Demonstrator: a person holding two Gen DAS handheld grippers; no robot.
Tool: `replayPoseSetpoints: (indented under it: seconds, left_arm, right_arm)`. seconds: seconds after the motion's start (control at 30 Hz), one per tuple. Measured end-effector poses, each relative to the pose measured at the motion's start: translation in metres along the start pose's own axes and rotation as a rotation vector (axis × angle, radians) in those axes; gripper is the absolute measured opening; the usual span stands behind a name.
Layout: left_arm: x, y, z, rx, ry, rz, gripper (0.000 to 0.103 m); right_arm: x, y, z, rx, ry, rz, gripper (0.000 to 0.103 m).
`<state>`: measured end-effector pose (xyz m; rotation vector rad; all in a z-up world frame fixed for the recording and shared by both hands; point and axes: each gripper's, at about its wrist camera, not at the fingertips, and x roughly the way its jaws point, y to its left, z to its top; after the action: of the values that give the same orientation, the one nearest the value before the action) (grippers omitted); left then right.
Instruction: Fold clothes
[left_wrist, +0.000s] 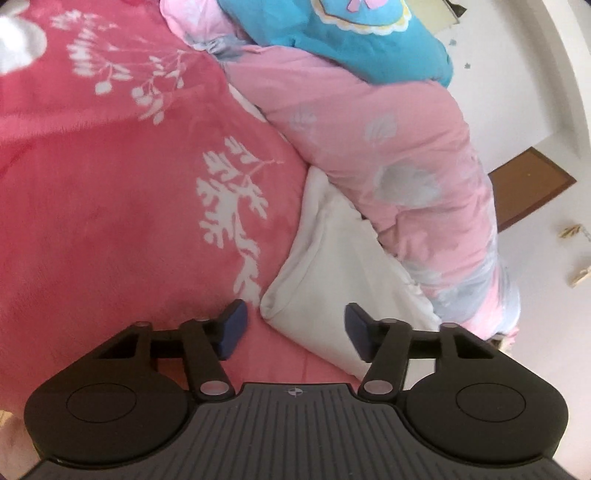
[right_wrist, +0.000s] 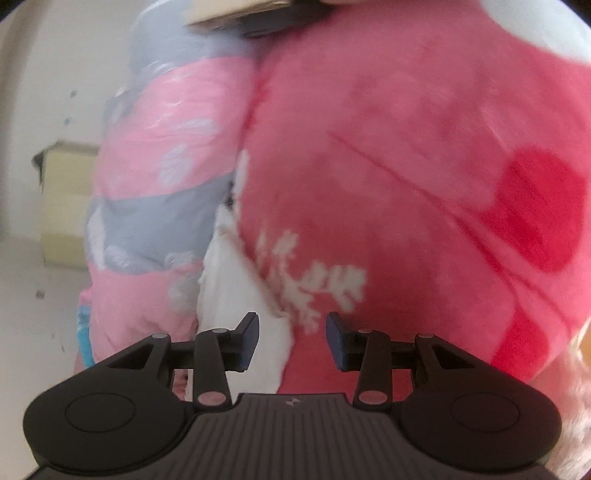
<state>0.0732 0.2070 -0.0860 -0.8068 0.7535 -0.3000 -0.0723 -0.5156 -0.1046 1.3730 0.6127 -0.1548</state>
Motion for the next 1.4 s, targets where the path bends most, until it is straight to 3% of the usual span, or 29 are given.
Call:
replayPoseSetpoints:
  seconds: [0.1, 0.23, 0.47, 0.53, 0.57, 0.6, 0.63, 0.8, 0.9, 0.97, 1.2, 1.4]
  left_arm:
    - [0.004, 0.002, -0.001, -0.005, -0.003, 0.006, 0.046]
    - [0.011, 0.006, -0.002, -0.029, -0.016, 0.031, 0.023]
    - [0.018, 0.003, -0.004, -0.020, -0.037, 0.051, 0.010]
    - [0.019, 0.003, -0.005, -0.020, -0.047, 0.063, 0.006]
    - [0.019, 0.002, -0.004, -0.019, -0.051, 0.068, 0.005]
    - [0.018, 0.001, -0.003, -0.018, -0.055, 0.073, 0.004]
    - [0.016, -0.001, -0.002, -0.019, -0.059, 0.077, 0.004]
    - [0.005, -0.004, 0.007, 0.003, -0.074, 0.070, 0.003]
    - [0.009, 0.002, 0.008, -0.003, -0.042, 0.075, 0.003]
    - [0.010, 0.007, 0.007, -0.008, -0.024, 0.060, 0.003]
    - [-0.003, 0.025, 0.012, -0.036, 0.011, 0.018, 0.006]
    - [-0.031, 0.036, 0.010, -0.041, -0.046, 0.031, 0.007]
  right_arm:
    - [0.005, -0.002, 0.001, 0.026, -0.012, 0.002, 0.043]
    - [0.014, 0.000, 0.002, 0.030, -0.014, 0.004, 0.042]
    - [0.035, 0.013, -0.011, -0.019, 0.051, 0.006, 0.042]
    - [0.041, 0.015, -0.013, -0.031, 0.048, 0.006, 0.036]
    - [0.044, 0.015, -0.014, -0.039, 0.044, 0.005, 0.033]
    - [0.046, 0.017, -0.015, -0.056, 0.038, 0.002, 0.014]
    - [0.047, 0.020, -0.016, -0.086, 0.034, -0.002, 0.008]
    - [0.030, 0.037, -0.015, -0.175, -0.036, 0.053, 0.005]
    - [0.034, 0.034, -0.012, -0.182, -0.032, 0.026, 0.005]
    - [0.042, 0.019, -0.007, -0.123, -0.008, -0.004, 0.005]
    - [0.045, -0.011, 0.003, 0.073, 0.036, 0.076, 0.008]
    - [0.022, -0.022, 0.004, 0.121, -0.061, 0.071, 0.009]
